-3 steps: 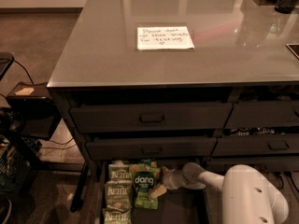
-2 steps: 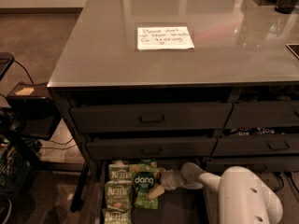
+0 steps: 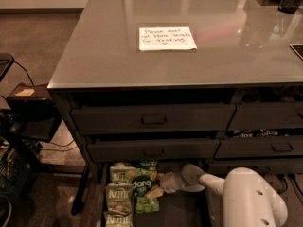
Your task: Pick green rice chip bag from bottom drawer and place on counter
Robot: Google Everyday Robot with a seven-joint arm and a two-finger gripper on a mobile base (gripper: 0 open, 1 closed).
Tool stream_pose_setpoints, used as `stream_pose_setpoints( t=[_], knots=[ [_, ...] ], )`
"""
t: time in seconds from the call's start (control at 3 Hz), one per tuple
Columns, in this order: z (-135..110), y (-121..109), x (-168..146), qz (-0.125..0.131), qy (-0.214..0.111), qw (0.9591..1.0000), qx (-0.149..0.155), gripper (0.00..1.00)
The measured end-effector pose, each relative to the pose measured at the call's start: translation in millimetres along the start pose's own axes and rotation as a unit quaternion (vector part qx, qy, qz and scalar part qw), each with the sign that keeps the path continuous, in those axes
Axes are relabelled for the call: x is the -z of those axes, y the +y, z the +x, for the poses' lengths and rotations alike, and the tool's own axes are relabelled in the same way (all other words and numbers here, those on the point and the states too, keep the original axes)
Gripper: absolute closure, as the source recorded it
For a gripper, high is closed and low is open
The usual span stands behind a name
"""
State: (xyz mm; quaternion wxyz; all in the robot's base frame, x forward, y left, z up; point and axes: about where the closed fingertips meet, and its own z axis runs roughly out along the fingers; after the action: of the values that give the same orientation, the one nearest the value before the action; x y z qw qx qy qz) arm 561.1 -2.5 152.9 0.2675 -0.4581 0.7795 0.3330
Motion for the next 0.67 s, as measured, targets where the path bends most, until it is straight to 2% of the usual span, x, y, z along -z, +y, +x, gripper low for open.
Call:
stream_pose_setpoints(
  t=[0.67],
  knots=[
    [-17, 19, 31, 0.012, -0.003, 0.9999, -0.009, 0.81]
  ],
)
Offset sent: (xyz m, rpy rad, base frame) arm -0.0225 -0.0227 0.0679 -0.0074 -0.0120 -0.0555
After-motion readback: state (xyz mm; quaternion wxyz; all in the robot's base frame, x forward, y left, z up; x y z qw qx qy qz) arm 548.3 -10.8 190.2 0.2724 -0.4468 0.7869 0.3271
